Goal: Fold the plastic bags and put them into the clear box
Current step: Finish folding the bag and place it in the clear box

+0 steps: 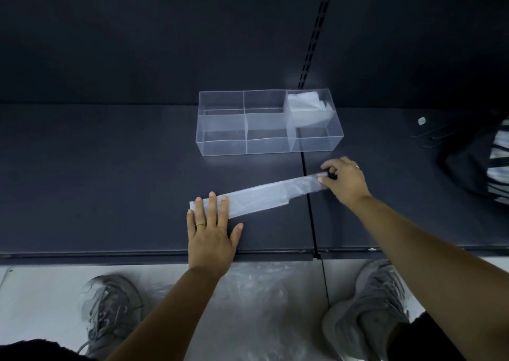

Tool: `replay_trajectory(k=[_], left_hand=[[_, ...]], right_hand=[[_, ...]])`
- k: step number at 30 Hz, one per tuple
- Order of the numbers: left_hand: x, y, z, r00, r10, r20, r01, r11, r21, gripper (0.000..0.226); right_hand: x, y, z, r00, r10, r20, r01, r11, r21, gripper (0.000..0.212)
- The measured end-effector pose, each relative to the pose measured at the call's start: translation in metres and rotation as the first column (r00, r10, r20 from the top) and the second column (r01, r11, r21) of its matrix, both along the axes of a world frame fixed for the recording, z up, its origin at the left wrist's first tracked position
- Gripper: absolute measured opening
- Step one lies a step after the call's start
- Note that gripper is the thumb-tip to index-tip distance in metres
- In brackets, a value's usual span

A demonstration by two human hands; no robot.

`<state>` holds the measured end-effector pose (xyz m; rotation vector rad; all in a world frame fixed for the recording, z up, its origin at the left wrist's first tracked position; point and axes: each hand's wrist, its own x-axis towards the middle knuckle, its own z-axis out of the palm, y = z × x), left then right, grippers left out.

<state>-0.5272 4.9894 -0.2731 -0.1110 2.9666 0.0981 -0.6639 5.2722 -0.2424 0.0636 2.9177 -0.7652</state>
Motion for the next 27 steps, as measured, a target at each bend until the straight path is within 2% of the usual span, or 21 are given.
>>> replay_trajectory(k=[2, 6, 7, 9, 11, 13, 15, 19, 21, 24, 26, 27], left_hand=[[0.000, 0.000, 0.000, 1.000, -0.008, 0.007, 0.008, 1.000, -0.016, 0.083], [-0.002, -0.004, -0.002, 0.999, -0.033, 0.022, 0.034, 0.999, -0.022, 0.083], [-0.003, -0.007, -0.003, 0.998, -0.059, 0.026, 0.060, 0.998, -0.034, 0.084], [-0.008, -0.016, -0.003, 0.991, -0.132, 0.030, 0.133, 0.990, -0.036, 0.085], [-0.015, -0.027, 0.000, 0.975, -0.223, 0.015, 0.223, 0.975, -0.020, 0.085], [-0.022, -0.037, 0.003, 0.947, -0.320, 0.002, 0.320, 0.947, -0.026, 0.085], [-0.029, -0.047, 0.005, 0.917, -0.398, 0.027, 0.399, 0.915, -0.054, 0.087], [-0.038, -0.039, 0.015, 0.890, -0.449, 0.081, 0.455, 0.888, -0.069, 0.092], [-0.028, -0.008, 0.020, 0.880, -0.474, 0.005, 0.473, 0.879, 0.054, 0.098], [0.001, 0.064, 0.025, 0.892, -0.435, -0.121, 0.449, 0.822, 0.350, 0.101], [0.018, 0.106, 0.034, 0.939, -0.302, -0.165, 0.341, 0.756, 0.559, 0.088], [0.022, 0.121, 0.041, 0.965, -0.179, -0.193, 0.263, 0.688, 0.677, 0.073]], right_hand=[[0.000, -0.001, -0.001, 1.000, 0.025, -0.011, -0.025, 1.000, 0.006, 0.011], [-0.001, 0.003, -0.005, 0.997, 0.042, 0.062, -0.043, 0.999, 0.005, 0.012], [0.000, 0.004, -0.001, 0.994, 0.040, 0.099, -0.037, 0.999, -0.040, 0.012], [0.004, 0.010, 0.009, 0.975, 0.025, 0.219, 0.025, 0.974, -0.226, 0.012], [0.016, 0.015, 0.019, 0.935, 0.031, 0.353, 0.139, 0.883, -0.448, 0.015], [0.033, 0.024, 0.024, 0.880, 0.028, 0.475, 0.267, 0.798, -0.541, 0.011], [0.052, 0.031, 0.024, 0.822, 0.045, 0.567, 0.335, 0.767, -0.547, 0.008], [0.075, 0.037, 0.027, 0.708, 0.107, 0.698, 0.372, 0.784, -0.497, 0.014], [0.080, 0.034, 0.036, 0.675, 0.157, 0.721, 0.368, 0.776, -0.513, 0.015], [0.081, 0.023, 0.059, 0.641, 0.259, 0.722, 0.346, 0.743, -0.574, 0.015], [0.080, 0.012, 0.076, 0.641, 0.329, 0.693, 0.304, 0.721, -0.623, 0.014], [0.079, 0.006, 0.084, 0.646, 0.363, 0.672, 0.280, 0.706, -0.650, 0.013]])
